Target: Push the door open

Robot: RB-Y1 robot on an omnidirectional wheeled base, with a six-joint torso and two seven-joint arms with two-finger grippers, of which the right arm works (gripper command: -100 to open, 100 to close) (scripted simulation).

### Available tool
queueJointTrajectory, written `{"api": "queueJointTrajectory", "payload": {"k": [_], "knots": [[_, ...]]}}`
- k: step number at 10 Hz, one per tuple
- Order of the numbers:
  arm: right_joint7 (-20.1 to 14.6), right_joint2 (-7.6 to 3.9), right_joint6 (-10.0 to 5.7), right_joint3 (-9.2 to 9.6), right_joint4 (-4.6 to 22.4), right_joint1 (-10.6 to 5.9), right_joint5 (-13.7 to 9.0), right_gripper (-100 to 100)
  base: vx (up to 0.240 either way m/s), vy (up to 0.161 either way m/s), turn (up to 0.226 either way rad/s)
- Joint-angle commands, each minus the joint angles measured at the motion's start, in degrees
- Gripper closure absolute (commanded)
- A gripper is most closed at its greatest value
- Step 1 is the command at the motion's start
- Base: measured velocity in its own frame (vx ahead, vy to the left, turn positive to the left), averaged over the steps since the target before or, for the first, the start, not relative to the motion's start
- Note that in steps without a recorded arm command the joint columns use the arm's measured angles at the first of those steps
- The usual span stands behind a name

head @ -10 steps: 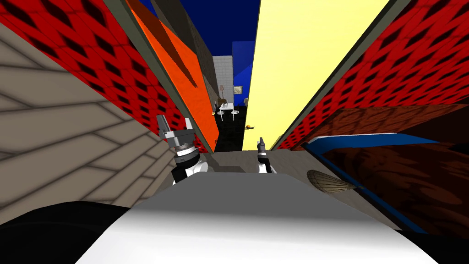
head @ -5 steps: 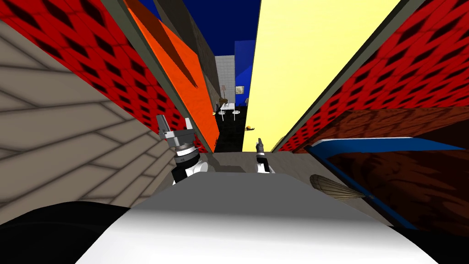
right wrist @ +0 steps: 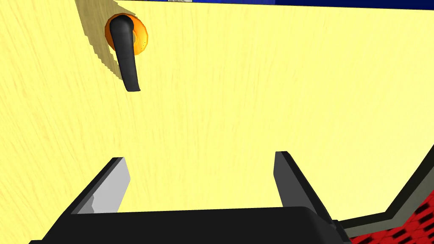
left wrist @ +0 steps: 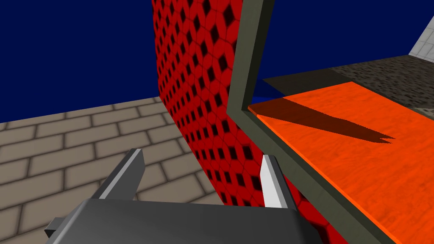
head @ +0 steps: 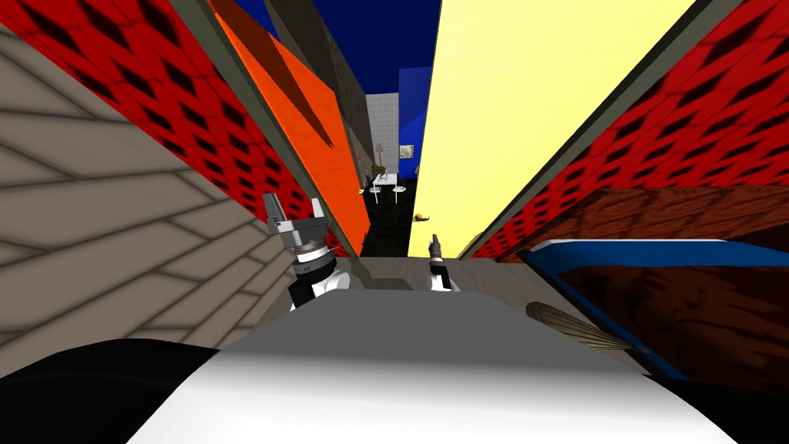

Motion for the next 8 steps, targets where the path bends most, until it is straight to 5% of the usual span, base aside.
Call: {"api": "queueJointTrajectory", "payload": {"k": [1, 8], "knots": [[0.3, 0.45, -0.51, 0.03, 2.86, -1.51, -0.72, -100, 0.078, -0.08, 0.079], [1.14, 1.96, -1.57, 0.31, 12.2, -5.43, -3.08, -100, 0.064, -0.064, 0.061]]}}
